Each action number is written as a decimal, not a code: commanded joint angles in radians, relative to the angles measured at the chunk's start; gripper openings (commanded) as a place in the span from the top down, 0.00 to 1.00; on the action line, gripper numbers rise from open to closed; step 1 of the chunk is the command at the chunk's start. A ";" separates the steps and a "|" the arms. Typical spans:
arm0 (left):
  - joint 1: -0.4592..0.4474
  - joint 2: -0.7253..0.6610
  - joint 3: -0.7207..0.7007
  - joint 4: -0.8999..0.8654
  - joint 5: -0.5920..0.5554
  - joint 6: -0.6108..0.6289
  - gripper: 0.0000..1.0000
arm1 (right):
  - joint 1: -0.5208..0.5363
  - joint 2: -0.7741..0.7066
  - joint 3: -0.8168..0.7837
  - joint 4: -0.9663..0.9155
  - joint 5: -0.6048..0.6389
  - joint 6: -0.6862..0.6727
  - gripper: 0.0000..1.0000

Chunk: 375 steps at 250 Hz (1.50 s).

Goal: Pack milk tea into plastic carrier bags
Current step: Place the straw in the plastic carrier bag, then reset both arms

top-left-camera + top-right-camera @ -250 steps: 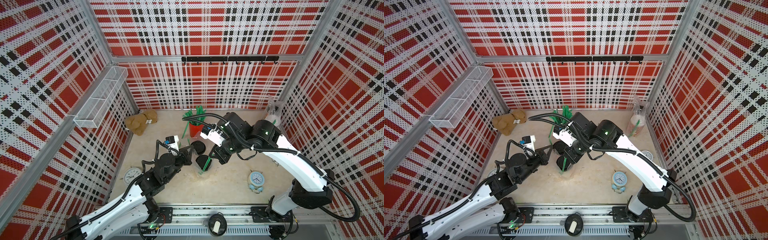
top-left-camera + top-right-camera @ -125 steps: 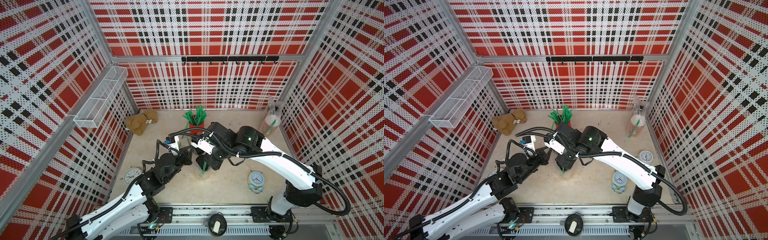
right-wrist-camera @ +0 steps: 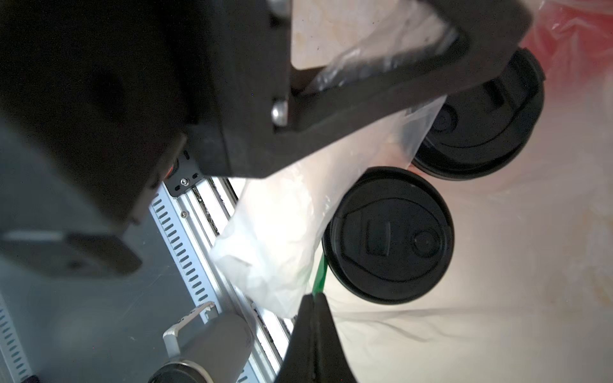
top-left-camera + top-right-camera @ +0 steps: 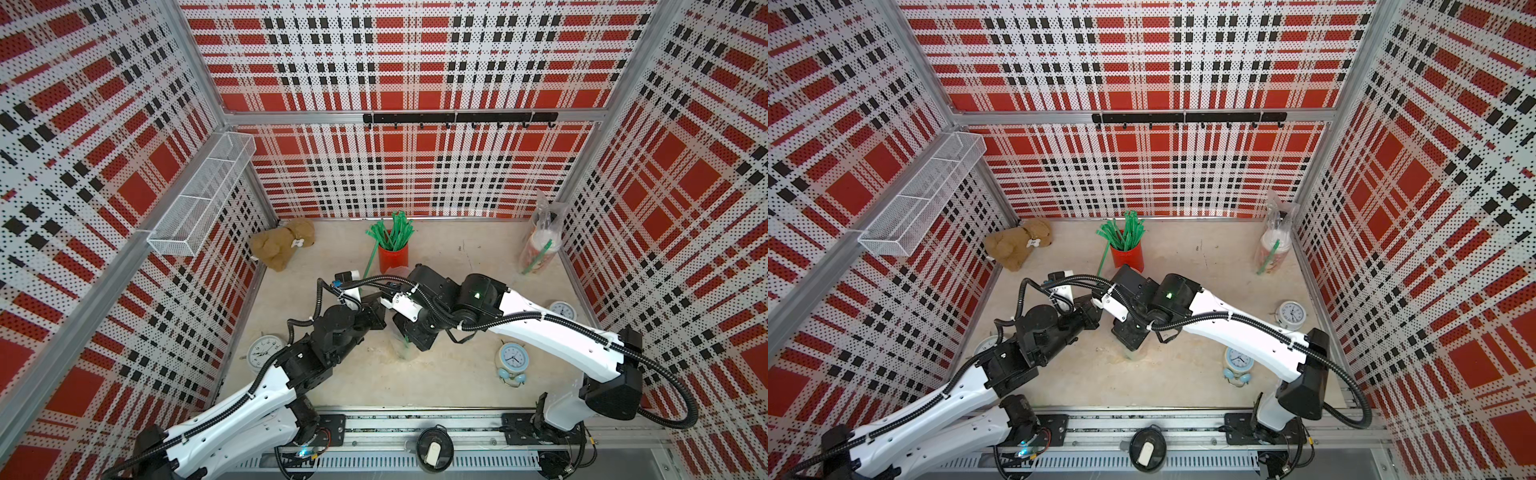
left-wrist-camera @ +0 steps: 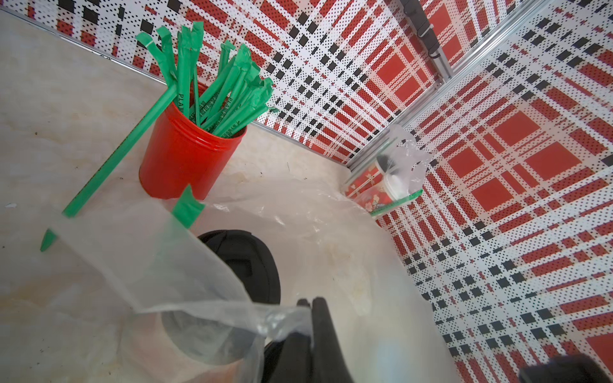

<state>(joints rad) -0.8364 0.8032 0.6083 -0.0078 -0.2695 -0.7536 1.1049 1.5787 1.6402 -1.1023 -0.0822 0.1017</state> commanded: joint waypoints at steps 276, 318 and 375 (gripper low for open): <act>0.021 -0.238 0.235 -0.501 -0.269 0.238 0.01 | -0.445 -0.430 -0.208 0.259 -0.017 0.046 0.00; 0.113 -0.277 0.233 -0.600 -0.459 0.295 0.01 | -0.715 -0.562 -0.475 0.401 0.019 0.066 0.00; 0.412 -0.067 0.164 -0.556 -0.357 0.365 0.01 | -1.013 -0.612 -0.853 0.758 0.016 0.084 0.00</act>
<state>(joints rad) -0.5655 0.6109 0.8238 -0.5457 -0.6540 -0.4545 0.1806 0.9817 0.9253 -0.6167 -0.0795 0.1642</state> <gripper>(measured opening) 0.993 0.996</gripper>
